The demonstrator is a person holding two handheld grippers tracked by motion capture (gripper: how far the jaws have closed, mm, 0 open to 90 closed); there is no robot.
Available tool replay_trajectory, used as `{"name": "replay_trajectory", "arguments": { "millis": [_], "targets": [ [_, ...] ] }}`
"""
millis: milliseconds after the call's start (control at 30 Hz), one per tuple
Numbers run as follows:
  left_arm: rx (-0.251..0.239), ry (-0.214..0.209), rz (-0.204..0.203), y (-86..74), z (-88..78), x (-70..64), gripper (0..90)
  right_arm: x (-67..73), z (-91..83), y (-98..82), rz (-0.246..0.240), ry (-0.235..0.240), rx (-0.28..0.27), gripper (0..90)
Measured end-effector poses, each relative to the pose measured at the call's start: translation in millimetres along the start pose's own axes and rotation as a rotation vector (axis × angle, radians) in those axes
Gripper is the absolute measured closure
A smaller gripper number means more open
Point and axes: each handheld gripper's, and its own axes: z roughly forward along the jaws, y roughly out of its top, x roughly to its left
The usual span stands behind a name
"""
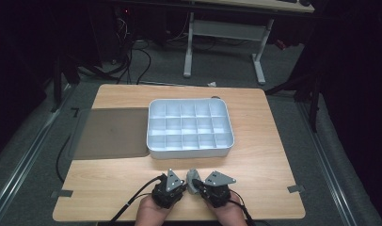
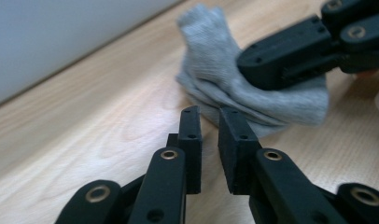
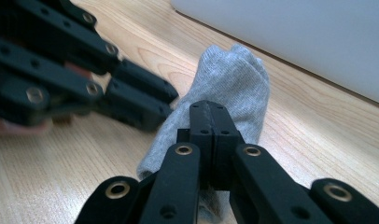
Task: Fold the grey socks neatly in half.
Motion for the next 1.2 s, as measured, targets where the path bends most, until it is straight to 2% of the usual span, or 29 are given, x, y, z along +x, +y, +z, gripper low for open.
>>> {"name": "replay_trajectory", "arguments": {
  "millis": [133, 233, 333, 400, 500, 700, 933, 1067, 1200],
  "targets": [
    [-0.080, 0.010, -0.014, 6.3, -13.1, 5.0, 79.9, -0.1, 0.7, 0.2, 0.001, 0.007, -0.001, 90.0],
    [-0.136, 0.006, -0.008, 15.0, -20.4, 2.1, 83.3, 3.0, 2.1, 0.9, -0.010, 0.010, -0.002, 90.0],
    [-0.161, 0.001, -0.004, 21.2, -21.9, -1.0, 84.3, 4.5, 2.9, 1.1, -0.012, 0.013, -0.004, 90.0],
    [-0.177, -0.018, 0.000, 31.0, -20.1, -5.7, 84.8, 5.7, 3.4, 1.2, -0.013, 0.017, -0.004, 90.0],
    [-0.180, -0.019, 0.010, 36.5, -18.0, -7.9, 85.5, 5.7, 3.7, 1.2, -0.012, 0.019, -0.005, 90.0],
    [-0.165, -0.049, -0.013, 43.0, -6.1, -6.9, 86.8, 5.2, 4.3, 1.4, -0.014, 0.022, -0.007, 90.0],
    [-0.117, -0.035, -0.008, 37.1, 8.9, -5.7, 88.9, 4.8, 4.5, 1.1, -0.015, 0.030, -0.010, 90.0],
    [-0.078, -0.008, 0.009, 30.9, 18.4, -0.9, 90.0, 4.8, 4.4, 1.1, -0.015, 0.038, -0.008, 90.0],
    [-0.083, -0.014, -0.003, 25.4, 22.3, 3.4, 90.0, 4.9, 4.2, 0.7, -0.012, 0.039, -0.009, 90.0]
  ]
}}
